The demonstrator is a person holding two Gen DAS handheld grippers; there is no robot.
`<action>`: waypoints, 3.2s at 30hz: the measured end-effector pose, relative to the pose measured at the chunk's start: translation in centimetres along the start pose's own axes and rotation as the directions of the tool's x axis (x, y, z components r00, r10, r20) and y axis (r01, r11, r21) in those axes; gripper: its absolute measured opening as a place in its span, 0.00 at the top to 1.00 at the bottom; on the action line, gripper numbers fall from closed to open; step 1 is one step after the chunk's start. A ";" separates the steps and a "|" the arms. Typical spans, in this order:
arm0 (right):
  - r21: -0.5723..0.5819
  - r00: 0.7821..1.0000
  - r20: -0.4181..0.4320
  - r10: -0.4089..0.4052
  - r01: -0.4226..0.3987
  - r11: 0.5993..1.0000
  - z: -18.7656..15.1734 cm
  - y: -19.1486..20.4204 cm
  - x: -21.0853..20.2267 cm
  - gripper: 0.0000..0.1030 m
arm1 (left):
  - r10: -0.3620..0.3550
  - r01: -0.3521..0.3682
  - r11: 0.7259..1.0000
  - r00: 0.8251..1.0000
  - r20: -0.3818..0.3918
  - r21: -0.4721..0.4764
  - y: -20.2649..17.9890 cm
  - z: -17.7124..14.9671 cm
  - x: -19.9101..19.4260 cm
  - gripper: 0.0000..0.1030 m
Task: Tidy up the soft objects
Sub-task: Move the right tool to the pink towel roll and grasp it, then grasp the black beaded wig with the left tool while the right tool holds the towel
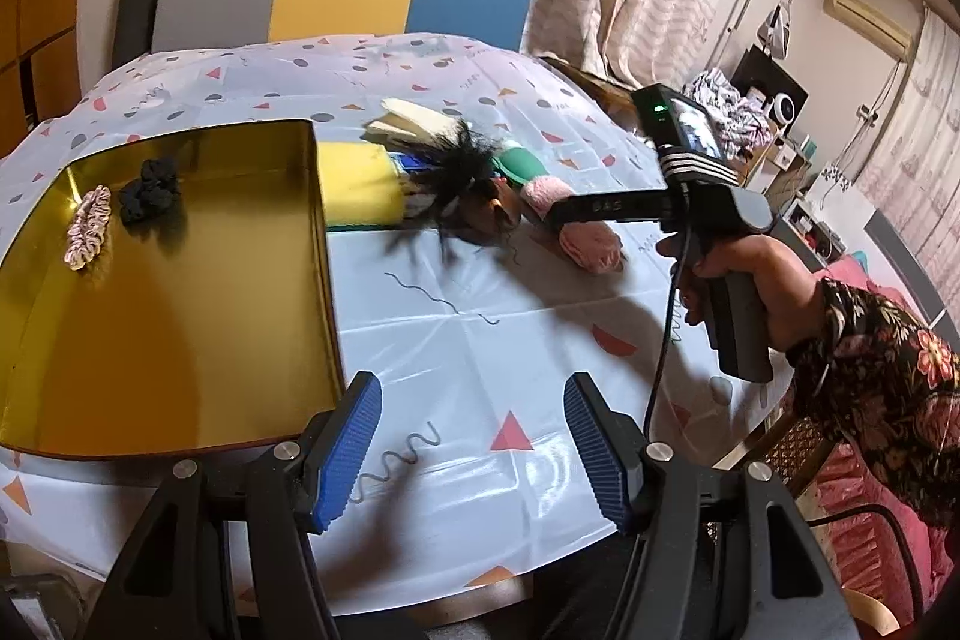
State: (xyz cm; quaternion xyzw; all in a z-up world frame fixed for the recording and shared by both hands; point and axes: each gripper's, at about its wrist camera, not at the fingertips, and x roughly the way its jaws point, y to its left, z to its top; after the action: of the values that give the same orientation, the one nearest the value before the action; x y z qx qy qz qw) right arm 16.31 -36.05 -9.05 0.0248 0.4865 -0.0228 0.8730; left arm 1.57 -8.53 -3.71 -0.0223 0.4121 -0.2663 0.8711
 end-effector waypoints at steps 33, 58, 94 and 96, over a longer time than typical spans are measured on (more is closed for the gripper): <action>0.302 0.972 -0.141 0.190 -0.141 0.943 -0.6 -7.0 1.1 0.62 | 0.189 -0.159 0.965 0.973 -0.135 0.209 -5.6 17.7 16.1 0.24; 0.358 0.959 -0.131 0.250 -0.190 0.914 -0.5 -7.8 1.3 0.59 | 0.298 -0.239 0.936 0.928 -0.223 0.258 -3.2 16.7 23.5 0.60; 0.334 0.964 -0.129 0.234 -0.180 0.925 -0.5 -7.6 1.3 0.59 | 0.133 -0.124 0.990 0.979 -0.156 0.064 -1.6 17.4 18.2 0.52; 0.340 0.963 -0.128 0.238 -0.183 0.923 -0.5 -7.7 1.3 0.59 | 0.174 -0.155 0.981 0.967 -0.187 0.113 -2.3 17.8 20.1 0.52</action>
State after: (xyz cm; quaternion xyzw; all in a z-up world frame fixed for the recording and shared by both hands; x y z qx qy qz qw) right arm 16.04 -43.72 -10.61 0.2222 0.5420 -0.0063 0.8104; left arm 23.92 -23.42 -5.59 0.0808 0.4828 -0.2138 0.8454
